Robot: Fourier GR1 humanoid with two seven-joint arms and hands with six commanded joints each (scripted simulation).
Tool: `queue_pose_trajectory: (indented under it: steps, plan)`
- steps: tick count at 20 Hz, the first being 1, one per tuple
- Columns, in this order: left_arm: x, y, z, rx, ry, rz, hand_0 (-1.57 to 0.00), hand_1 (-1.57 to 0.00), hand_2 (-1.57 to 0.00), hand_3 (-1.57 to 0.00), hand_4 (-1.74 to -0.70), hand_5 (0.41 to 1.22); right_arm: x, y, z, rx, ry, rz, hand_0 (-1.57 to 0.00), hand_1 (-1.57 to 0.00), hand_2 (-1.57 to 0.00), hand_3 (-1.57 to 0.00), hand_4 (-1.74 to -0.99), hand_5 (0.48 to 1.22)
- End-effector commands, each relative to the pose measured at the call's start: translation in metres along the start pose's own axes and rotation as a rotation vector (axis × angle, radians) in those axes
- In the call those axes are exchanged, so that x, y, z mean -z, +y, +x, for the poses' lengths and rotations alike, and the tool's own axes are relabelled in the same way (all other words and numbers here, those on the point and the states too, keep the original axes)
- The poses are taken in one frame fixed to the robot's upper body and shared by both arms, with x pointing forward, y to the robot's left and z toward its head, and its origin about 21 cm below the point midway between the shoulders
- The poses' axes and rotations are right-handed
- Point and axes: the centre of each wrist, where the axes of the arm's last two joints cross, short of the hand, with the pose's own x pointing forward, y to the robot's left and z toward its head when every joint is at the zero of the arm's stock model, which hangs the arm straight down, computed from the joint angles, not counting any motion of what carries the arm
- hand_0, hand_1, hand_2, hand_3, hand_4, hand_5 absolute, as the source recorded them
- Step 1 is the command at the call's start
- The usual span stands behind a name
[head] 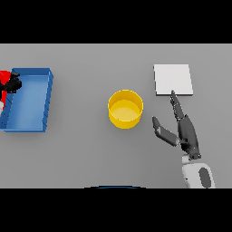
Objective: Pick up the red beaker and tilt it to pour out 1 green nut into yellow bowl. Pick up the yellow bowl and place it on the metallic measuring scale.
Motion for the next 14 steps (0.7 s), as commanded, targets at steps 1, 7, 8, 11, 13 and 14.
queue_pose_trajectory:
  steps: [1,7,8,11,13,14]
  plan:
    - [-0.005,0.001,0.000,0.013,-0.024,-0.034,-1.57,-1.57,-1.57,-1.37,-1.49,0.827,0.000,-0.002,0.000,-0.005,-0.003,-0.004,0.00,0.00,0.00,0.00,-1.165,0.675]
    - [-0.015,0.015,-0.011,0.126,-0.103,-0.231,-0.64,-0.56,-0.54,-0.45,-0.82,0.667,-0.003,-0.002,-0.002,-0.008,-0.010,-0.004,0.00,0.00,0.00,0.00,-1.151,0.677]
    - [-0.014,0.014,-0.013,0.176,-0.104,-0.229,-0.51,-0.45,-0.43,-0.36,-0.78,0.656,-0.006,-0.006,-0.004,-0.009,-0.015,-0.002,0.00,0.00,0.00,0.00,-1.147,0.680]
    - [-0.007,0.008,-0.012,0.215,-0.114,-0.212,-0.26,-0.23,-0.22,-0.18,-0.74,0.648,-0.001,-0.004,0.000,-0.015,-0.015,0.007,0.00,0.00,0.00,0.00,-1.156,0.690]
    - [-0.005,0.005,-0.013,0.216,-0.122,-0.188,-0.17,-0.15,-0.14,-0.12,-0.72,0.647,-0.002,-0.004,0.000,-0.022,-0.010,0.003,0.00,0.00,0.00,0.00,-1.164,0.688]
    - [-0.005,0.004,-0.011,0.217,-0.130,-0.176,-0.13,-0.12,-0.11,-0.09,-0.72,0.647,-0.002,-0.005,0.000,-0.024,-0.008,0.001,0.00,0.00,0.00,0.00,-1.173,0.688]
